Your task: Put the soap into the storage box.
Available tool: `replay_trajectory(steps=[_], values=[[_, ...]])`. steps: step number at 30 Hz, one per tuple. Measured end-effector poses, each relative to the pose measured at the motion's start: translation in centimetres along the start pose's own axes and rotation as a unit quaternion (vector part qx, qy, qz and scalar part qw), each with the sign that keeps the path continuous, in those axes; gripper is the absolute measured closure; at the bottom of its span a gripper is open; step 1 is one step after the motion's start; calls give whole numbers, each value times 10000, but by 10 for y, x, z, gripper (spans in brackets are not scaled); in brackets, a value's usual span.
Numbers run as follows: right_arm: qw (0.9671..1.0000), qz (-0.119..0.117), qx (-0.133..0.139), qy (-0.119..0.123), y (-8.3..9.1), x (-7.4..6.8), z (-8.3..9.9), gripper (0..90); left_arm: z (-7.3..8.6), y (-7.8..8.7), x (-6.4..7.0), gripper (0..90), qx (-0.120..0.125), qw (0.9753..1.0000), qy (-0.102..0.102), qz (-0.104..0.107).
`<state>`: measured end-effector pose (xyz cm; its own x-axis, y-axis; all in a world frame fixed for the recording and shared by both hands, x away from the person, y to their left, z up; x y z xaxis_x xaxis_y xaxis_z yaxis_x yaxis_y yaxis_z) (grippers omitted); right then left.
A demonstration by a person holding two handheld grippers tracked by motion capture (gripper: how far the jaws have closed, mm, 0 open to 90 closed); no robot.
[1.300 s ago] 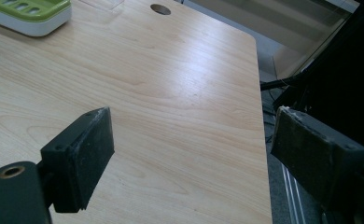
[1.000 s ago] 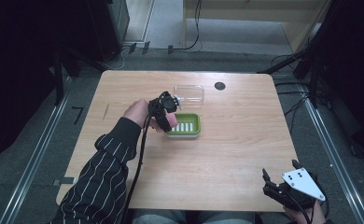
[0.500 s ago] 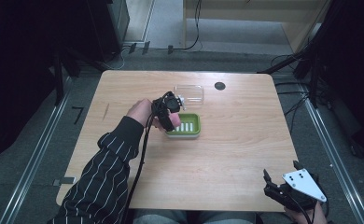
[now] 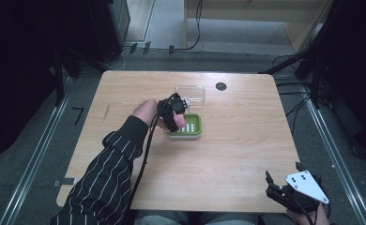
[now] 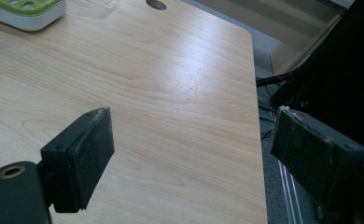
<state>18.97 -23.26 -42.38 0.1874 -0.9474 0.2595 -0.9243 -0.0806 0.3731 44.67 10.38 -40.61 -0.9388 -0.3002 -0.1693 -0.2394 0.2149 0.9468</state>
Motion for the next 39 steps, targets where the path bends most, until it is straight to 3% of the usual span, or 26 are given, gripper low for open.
replay_trajectory(steps=[26, 39], values=[[10000, 19, -13, -7, 1, 1, 1, 139, -15, -27, -1, 383, 21, 9978, -654, -63], [10000, 13, -11, -2, 1, 1, 1, 139, -17, -38, -4, 383, 4, 9977, -672, -81]])
Point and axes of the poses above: each handheld gripper's, and its own axes: y roughly backward along the jaws, z roughly out of its underside, x roughly to its right, the point moved 1 cm from there along -y, roughly forward along the jaws, and after that the axes turned 7 degrees about x, right-handed, at the moved point
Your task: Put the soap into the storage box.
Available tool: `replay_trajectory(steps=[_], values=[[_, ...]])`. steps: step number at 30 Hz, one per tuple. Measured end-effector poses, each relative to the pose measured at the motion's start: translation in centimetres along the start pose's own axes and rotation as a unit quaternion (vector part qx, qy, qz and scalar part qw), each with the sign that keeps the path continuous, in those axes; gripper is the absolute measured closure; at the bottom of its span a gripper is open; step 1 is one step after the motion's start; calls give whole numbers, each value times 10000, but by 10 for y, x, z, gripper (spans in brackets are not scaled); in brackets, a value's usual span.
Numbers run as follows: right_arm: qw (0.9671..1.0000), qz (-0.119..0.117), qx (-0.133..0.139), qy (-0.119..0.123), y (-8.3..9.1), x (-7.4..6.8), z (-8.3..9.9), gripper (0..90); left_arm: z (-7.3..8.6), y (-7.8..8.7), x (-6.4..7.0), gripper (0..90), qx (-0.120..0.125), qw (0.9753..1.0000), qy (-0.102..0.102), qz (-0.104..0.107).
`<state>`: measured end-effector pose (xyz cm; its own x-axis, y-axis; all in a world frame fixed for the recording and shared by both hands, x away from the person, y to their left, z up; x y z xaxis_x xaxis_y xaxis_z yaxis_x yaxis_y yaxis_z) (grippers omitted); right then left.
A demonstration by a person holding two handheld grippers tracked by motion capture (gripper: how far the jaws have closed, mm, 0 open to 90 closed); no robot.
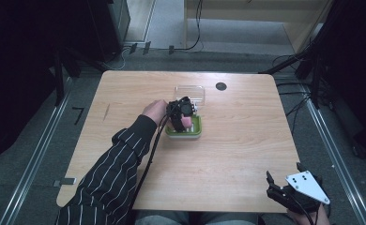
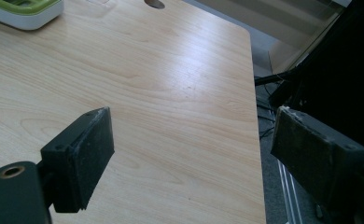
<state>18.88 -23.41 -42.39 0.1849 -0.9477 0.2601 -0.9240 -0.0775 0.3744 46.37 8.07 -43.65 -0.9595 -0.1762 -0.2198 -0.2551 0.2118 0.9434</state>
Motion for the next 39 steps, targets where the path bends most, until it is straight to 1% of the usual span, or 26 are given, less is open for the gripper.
replay_trajectory(steps=[3, 5, 9, 11, 15, 20, 22, 24, 27, 28, 32, 39], values=[[10000, 0, -1, 2, 0, 0, 0, 139, -1, -1, 0, 383, 78, 10000, -20, -38], [10000, 2, 0, -1, 0, 0, 0, 139, -1, -2, 0, 383, 79, 9999, -34, -59], [10000, 3, 0, 0, 0, 0, 0, 139, 0, -3, -1, 382, 145, 9999, -21, -40], [10000, 4, -2, 2, 0, 0, 0, 139, 0, -4, -1, 382, 116, 9999, -50, -55], [10000, -5, -1, -2, 0, 0, 0, 139, 0, -6, -1, 382, 114, 9999, -14, 7], [10000, 4, -6, 7, 0, 0, 0, 139, 1, -9, -1, 382, 115, 9999, -20, 16], [10000, 10, -5, -1, 0, 0, 0, 139, 1, -11, 0, 382, 92, 9999, 17, 53], [10000, 9, -6, 9, 0, 0, 0, 139, 1, -12, 0, 382, 67, 10000, 14, 52], [10000, -4, -6, 11, 0, 0, 0, 139, 1, -13, -1, 382, 58, 10000, 25, -16], [10000, -1, -8, 15, 0, 0, 0, 139, 1, -13, -1, 382, 61, 10000, 49, 10], [10000, 3, -8, 14, 0, 0, 0, 139, 1, -15, 0, 380, 76, 10000, 29, 56], [10000, 7, -6, 11, 0, 0, 0, 139, 1, -13, 0, 363, 103, 9999, -8, 27]])
Point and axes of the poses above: each handheld gripper's, and its own axes: y roughly backward along the jaws, z roughly out of its underside, x roughly to its right, the point moved 1 cm from there along -y, roughly forward along the jaws, and after that the axes turned 7 degrees about x, right-handed, at the moved point
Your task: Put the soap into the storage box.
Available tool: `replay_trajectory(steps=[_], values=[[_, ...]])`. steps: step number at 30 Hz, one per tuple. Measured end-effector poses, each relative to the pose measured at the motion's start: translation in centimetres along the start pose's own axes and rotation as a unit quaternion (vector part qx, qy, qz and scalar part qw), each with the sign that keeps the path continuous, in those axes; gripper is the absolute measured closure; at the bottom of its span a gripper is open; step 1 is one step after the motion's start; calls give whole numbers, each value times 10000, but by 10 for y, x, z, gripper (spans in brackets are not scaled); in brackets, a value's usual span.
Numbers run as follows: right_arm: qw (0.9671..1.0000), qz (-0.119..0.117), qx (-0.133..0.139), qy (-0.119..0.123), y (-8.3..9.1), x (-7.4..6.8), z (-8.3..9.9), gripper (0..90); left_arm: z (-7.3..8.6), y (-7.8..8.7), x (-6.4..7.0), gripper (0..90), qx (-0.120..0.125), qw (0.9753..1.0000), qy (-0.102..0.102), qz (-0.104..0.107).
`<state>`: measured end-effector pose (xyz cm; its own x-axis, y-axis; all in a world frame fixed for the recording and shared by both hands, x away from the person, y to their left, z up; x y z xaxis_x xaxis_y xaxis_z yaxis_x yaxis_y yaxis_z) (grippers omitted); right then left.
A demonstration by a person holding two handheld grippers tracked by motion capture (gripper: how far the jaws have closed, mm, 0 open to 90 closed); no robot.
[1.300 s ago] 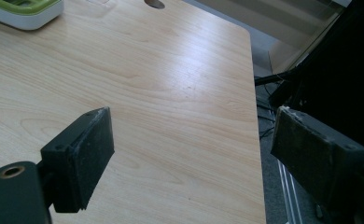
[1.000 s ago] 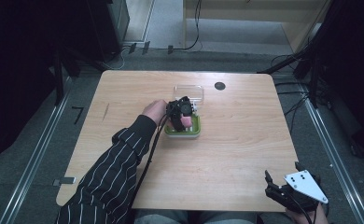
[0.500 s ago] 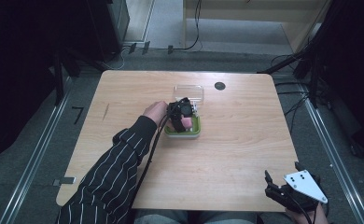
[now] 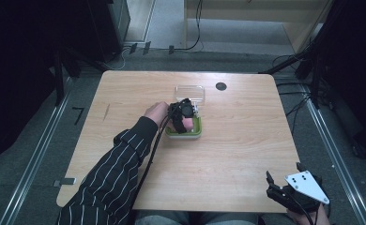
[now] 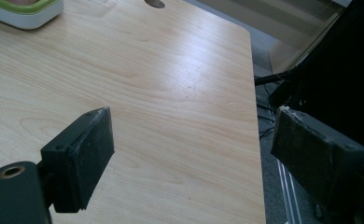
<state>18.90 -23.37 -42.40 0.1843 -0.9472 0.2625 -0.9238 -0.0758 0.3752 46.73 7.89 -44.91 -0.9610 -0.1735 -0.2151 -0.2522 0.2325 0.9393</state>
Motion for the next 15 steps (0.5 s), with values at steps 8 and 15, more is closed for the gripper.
replay_trajectory(steps=[8, 15], values=[[10000, 1, 0, -5, 0, 0, 0, 139, -1, 8, -1, 352, 179, 9998, 83, -26], [10000, 9, 9, -20, 0, 0, 0, 139, -2, 18, -4, 297, 165, 9991, 380, -9]])
Point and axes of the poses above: each handheld gripper's, and its own axes: y roughly backward along the jaws, z roughly out of its underside, x roughly to its right, the point moved 1 cm from there along -y, roughly forward along the jaws, and after that the axes turned 7 degrees about x, right-handed, at the moved point
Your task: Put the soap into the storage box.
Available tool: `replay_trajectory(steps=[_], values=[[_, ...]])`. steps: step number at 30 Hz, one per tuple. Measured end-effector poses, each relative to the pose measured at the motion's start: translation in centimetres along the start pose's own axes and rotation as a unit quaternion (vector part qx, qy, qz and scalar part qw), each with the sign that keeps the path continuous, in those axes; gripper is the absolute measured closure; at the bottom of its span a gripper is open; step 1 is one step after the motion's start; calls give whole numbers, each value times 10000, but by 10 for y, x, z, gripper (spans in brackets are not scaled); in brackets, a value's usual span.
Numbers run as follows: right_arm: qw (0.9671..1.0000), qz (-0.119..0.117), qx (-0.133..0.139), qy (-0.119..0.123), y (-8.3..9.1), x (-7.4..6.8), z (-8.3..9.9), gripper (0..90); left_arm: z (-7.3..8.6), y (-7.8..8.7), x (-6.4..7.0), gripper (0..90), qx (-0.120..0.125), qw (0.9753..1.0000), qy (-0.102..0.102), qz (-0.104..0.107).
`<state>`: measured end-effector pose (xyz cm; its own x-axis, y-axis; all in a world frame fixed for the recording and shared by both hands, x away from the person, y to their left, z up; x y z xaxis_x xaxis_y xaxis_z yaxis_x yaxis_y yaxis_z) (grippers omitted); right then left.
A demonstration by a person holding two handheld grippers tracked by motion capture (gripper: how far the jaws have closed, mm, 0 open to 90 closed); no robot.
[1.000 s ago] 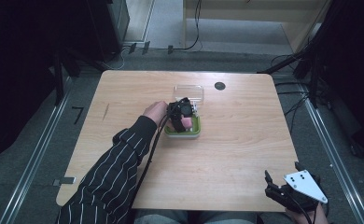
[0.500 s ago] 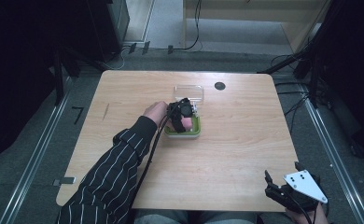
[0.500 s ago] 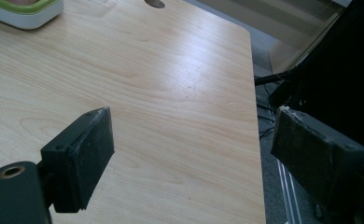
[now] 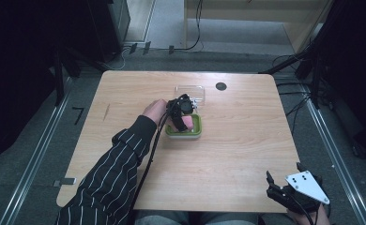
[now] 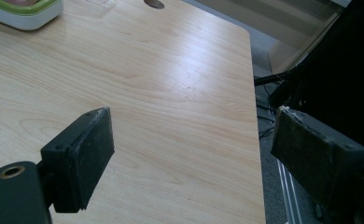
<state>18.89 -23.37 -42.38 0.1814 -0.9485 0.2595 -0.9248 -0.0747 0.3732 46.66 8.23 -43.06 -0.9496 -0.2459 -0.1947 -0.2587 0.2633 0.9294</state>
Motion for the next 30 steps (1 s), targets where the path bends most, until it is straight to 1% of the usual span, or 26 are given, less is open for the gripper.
replay_trajectory(steps=[1, 4, 6, 8, 10, 11, 16, 19, 21, 23, 25, 26, 30], values=[[10000, -2, 2, -1, 0, 0, 0, 139, 0, 1, 1, 272, -19, 10000, 81, -12], [10000, 0, 5, -15, 0, 0, 0, 139, 0, 4, 2, 188, -126, 9997, 205, 9], [10000, -10, 5, -17, 0, 0, 0, 139, 0, 5, 3, 134, -191, 9991, 373, 19], [10000, -19, 15, -6, -1, 0, -1, 140, 1, 6, 3, 124, -278, 9985, 462, 79], [10000, -14, 18, 5, -1, 0, -1, 139, 4, 7, 4, 91, -318, 9973, 647, 157], [10000, -19, 18, 4, -1, 0, -1, 139, 5, 8, 4, 77, -358, 9969, 687, 157], [10000, -36, 29, 7, -1, 0, -1, 139, 13, 13, 9, 42, -528, 9946, 877, 147], [10000, -41, 42, 11, -2, -1, -2, 139, 19, 14, 14, 32, -664, 9932, 931, 212], [10000, -48, 45, -6, -2, -1, -2, 139, 22, 15, 17, 20, -722, 9926, 955, 194], [10000, -41, 61, -8, -2, -1, -2, 139, 25, 17, 18, 18, -773, 9914, 1039, 175], [10000, -43, 64, 0, -3, -1, -2, 139, 28, 18, 21, 16, -740, 9907, 1139, 128], [10000, -51, 64, 7, -3, -1, -2, 139, 30, 20, 23, 16, -756, 9897, 1209, 104], [9999, -75, 77, 6, -4, -2, -3, 139, 37, 25, 31, 12, -787, 9890, 1254, 65]])
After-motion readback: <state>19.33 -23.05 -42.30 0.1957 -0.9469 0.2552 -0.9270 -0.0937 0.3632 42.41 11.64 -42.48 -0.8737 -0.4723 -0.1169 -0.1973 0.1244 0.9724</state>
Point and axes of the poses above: each handheld gripper's, and its own axes: y roughly backward along the jaws, z roughly out of its underside, x roughly to its right, the point moved 1 cm from there along -y, roughly forward along the jaws, and after that the axes turned 7 degrees about x, right-handed, at the moved point
